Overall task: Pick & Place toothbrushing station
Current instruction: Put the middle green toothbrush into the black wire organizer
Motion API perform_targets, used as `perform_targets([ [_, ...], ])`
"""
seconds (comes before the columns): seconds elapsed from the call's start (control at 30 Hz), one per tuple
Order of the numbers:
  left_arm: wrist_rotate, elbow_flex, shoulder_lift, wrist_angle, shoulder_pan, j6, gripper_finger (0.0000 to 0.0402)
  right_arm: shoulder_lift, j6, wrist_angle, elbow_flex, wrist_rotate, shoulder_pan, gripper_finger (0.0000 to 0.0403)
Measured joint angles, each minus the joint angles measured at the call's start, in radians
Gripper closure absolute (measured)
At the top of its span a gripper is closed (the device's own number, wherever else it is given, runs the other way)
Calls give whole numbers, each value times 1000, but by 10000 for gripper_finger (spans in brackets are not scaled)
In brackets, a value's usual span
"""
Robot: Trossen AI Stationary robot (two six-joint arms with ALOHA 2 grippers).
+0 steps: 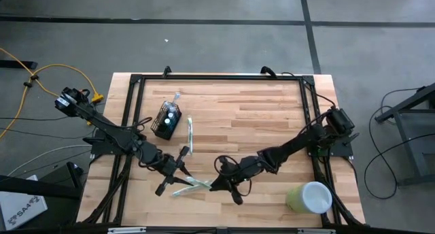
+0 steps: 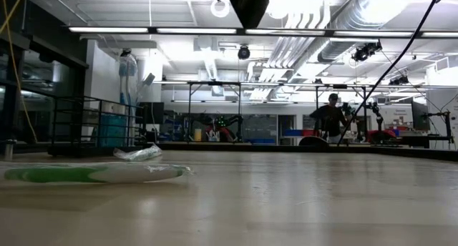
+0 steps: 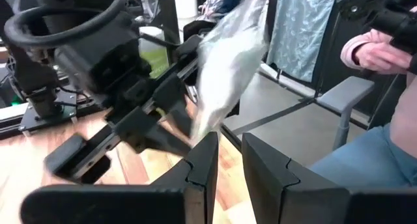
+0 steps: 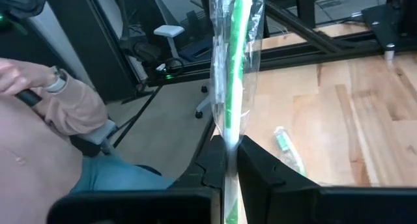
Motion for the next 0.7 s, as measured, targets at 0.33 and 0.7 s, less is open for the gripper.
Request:
perform_targets([
  [0.33,-4,0,0,-28,0,-36,337,20,32,-6,0,19,31,389],
  [0.7,3,0,62,-3,0,-53,337,68,76,31,0,17,31,389],
])
